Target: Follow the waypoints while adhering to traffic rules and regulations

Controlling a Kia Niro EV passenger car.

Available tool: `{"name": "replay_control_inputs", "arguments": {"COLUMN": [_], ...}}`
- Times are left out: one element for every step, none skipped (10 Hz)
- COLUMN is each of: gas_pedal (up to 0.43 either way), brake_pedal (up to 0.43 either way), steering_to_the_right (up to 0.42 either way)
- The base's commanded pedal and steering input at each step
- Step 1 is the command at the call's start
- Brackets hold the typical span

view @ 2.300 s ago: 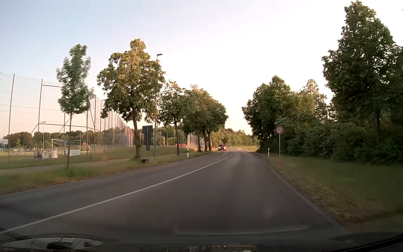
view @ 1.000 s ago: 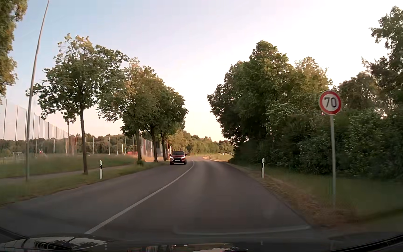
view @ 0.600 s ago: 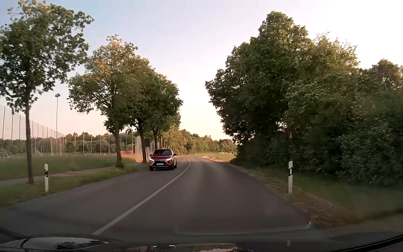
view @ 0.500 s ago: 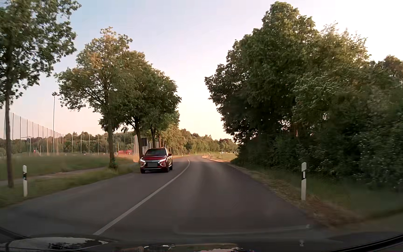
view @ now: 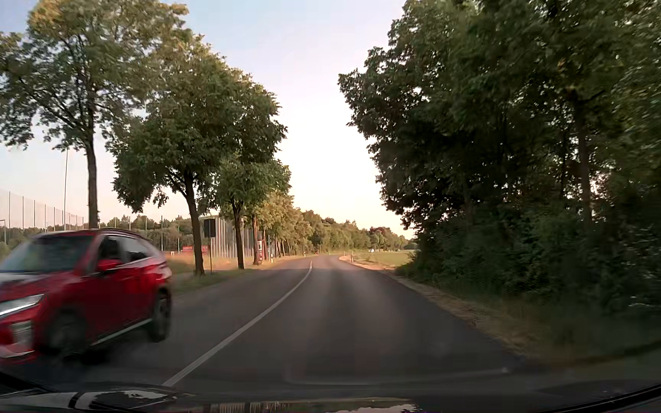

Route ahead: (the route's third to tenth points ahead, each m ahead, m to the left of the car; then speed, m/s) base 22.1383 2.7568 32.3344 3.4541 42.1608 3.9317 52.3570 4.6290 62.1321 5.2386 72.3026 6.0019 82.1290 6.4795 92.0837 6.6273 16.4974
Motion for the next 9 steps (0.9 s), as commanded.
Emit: {"name": "replay_control_inputs", "arguments": {"gas_pedal": [0.488,0.488,0.488,0.488,0.488,0.488,0.488,0.488,0.488], "brake_pedal": [0.012,0.012,0.012,0.012,0.012,0.018,0.012,0.012,0.012], "steering_to_the_right": [-0.024,-0.024,-0.023,-0.023,-0.023,-0.022,-0.018,-0.011,-0.008]}}
